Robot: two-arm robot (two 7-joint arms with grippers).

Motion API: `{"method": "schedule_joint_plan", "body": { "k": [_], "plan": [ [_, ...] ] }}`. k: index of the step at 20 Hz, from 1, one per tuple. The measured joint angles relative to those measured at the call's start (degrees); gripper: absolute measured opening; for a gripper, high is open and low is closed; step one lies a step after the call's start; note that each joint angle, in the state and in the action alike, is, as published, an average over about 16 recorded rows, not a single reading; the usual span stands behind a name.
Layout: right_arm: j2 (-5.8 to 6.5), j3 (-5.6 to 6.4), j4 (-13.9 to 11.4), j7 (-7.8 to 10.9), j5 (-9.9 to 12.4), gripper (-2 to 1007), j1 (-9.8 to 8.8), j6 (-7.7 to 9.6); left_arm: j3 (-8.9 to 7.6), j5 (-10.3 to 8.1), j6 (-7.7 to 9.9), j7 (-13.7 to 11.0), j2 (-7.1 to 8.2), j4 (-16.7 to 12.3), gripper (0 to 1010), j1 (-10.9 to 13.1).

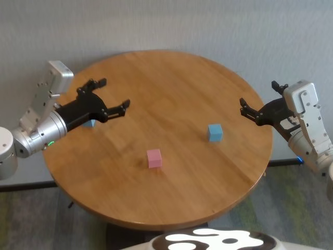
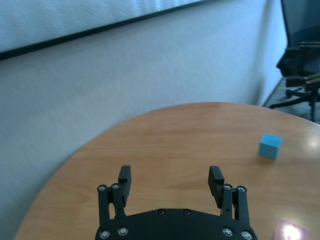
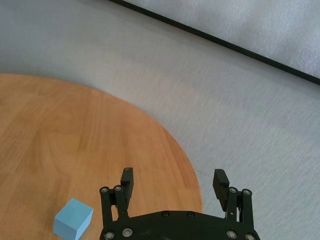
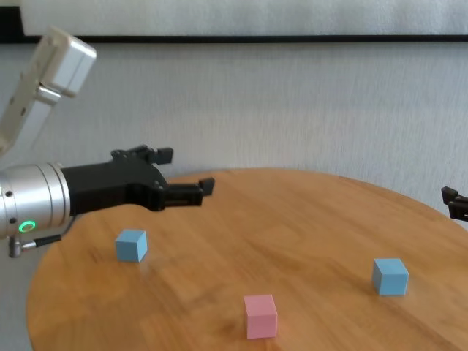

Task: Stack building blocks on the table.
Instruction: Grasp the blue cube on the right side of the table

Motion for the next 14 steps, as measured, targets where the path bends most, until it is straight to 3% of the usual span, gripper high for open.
{"method": "schedule_joint_plan", "body": {
  "k": [7, 14],
  "plan": [
    [0.00, 0.00, 0.00, 0.00, 0.00, 1005, 0.00, 0.00, -3.43, 0.24, -0.37, 4.24, 0.36, -3.69, 1000, 2.39],
    [0.00, 0.00, 0.00, 0.00, 0.00, 1005, 0.00, 0.00, -6.24, -0.26, -0.60, 5.90, 0.92, -7.27, 1000, 4.84]
  ]
}}
